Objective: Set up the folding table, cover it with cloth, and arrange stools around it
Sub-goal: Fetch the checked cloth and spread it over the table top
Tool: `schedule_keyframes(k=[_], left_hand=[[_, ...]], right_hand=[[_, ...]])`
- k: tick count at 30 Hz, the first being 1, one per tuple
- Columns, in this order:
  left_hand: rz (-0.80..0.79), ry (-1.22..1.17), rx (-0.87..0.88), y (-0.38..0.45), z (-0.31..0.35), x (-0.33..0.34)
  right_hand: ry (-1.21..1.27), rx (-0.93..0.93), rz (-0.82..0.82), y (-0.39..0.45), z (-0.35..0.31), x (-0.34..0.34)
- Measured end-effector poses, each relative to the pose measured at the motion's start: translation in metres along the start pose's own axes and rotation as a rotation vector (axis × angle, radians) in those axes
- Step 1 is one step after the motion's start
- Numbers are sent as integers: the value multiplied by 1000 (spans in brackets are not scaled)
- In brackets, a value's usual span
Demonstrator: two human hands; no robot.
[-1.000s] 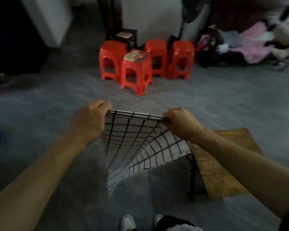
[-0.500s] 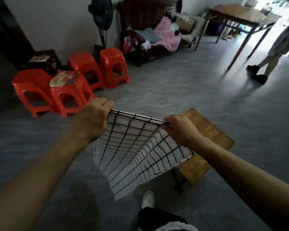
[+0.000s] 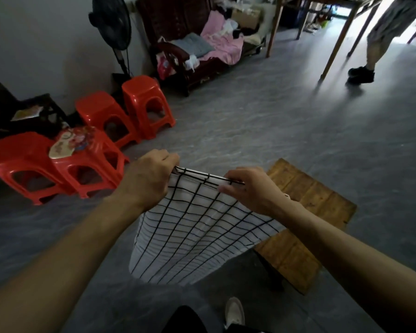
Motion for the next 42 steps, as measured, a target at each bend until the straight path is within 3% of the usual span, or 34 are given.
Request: schedule_keyframes(k=[3, 8, 14, 21, 27, 31, 35, 38, 42], left_hand=[[-15, -38, 46, 29, -12, 12], [-30, -82, 151, 76, -38, 24], [-30, -142, 285, 125, -61, 24], [-12, -262, 484, 146, -56, 18], [16, -397, 501, 157, -63, 12], [135, -470, 392, 161, -73, 8], [326, -494, 51, 169, -104, 2], [214, -543, -103, 176, -110, 25], [24, -708, -23, 172, -88, 50]], right_hand=[[67, 69, 53, 30, 17, 6], [-61, 94, 74, 81, 31, 12], [-233, 153, -50, 130, 45, 19], [-265, 133, 112, 175, 40, 27], [-230, 101, 160, 195, 37, 31], [-219, 86, 189, 201, 37, 31], [-196, 111, 252, 204, 41, 23], [-195, 129, 294, 202, 47, 18], [-173, 150, 321, 201, 54, 13]])
Point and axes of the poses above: each hand's wrist, its own y-axis towards the middle knuckle, its own x-axis out of the palm, z = x × y, the point moved 10 cm from there along y, towards the middle knuckle, and after that the axes turned 15 degrees about -x, right-handed, at the moved point
